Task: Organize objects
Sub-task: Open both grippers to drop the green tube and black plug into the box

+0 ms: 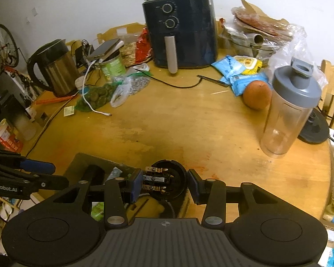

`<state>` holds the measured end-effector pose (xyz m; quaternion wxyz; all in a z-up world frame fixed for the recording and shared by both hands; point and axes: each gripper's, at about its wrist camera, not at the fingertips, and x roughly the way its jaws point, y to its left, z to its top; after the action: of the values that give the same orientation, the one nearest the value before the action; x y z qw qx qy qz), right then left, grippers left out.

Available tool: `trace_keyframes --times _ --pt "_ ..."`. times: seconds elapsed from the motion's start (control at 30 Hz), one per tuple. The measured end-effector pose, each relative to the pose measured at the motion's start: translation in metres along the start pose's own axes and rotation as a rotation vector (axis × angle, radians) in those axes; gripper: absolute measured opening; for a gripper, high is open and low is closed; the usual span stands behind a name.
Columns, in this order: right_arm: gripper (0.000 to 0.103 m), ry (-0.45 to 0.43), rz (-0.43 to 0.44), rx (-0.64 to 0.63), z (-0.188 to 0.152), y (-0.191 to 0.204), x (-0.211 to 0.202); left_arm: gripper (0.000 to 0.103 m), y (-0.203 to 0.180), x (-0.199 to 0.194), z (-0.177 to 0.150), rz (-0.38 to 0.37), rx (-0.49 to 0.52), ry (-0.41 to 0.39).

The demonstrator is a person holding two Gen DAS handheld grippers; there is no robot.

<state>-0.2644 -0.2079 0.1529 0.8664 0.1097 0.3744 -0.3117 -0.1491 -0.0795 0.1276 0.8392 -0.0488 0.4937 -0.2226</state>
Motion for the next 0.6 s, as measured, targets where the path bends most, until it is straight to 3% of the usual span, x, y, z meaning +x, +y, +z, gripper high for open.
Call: trace_keyframes --times 0.1,0.2,0.3,0.37,0.43,0.5,0.6 --pt "0.046 -0.006 0.014 -0.007 0.004 0.003 -0.001 0.056 0.002 -0.002 -0.002 0.013 -0.012 -0.005" --pt "0.046 -0.005 0.034 -0.020 0.008 0.006 0.000 0.074 0.003 -0.005 -0.003 0.030 -0.025 -0.018" --pt "0.047 0.010 0.051 -0.026 0.009 0.009 0.004 0.074 0.004 -0.006 -0.004 0.041 -0.033 -0.026" --pt "0.048 0.067 0.074 -0.041 0.008 0.012 0.012 0.074 0.005 -0.007 -0.005 0.047 -0.039 -0.024" --pt "0.079 0.122 0.070 -0.063 0.004 0.017 0.022 0.077 0.005 -0.006 -0.006 0.057 -0.047 -0.022" --pt "0.093 0.134 0.054 -0.067 0.000 0.021 0.025 0.079 0.005 -0.006 -0.007 0.069 -0.050 -0.018" --pt "0.100 0.142 0.058 -0.056 -0.001 0.022 0.026 0.084 0.005 -0.005 -0.009 0.084 -0.050 -0.005"
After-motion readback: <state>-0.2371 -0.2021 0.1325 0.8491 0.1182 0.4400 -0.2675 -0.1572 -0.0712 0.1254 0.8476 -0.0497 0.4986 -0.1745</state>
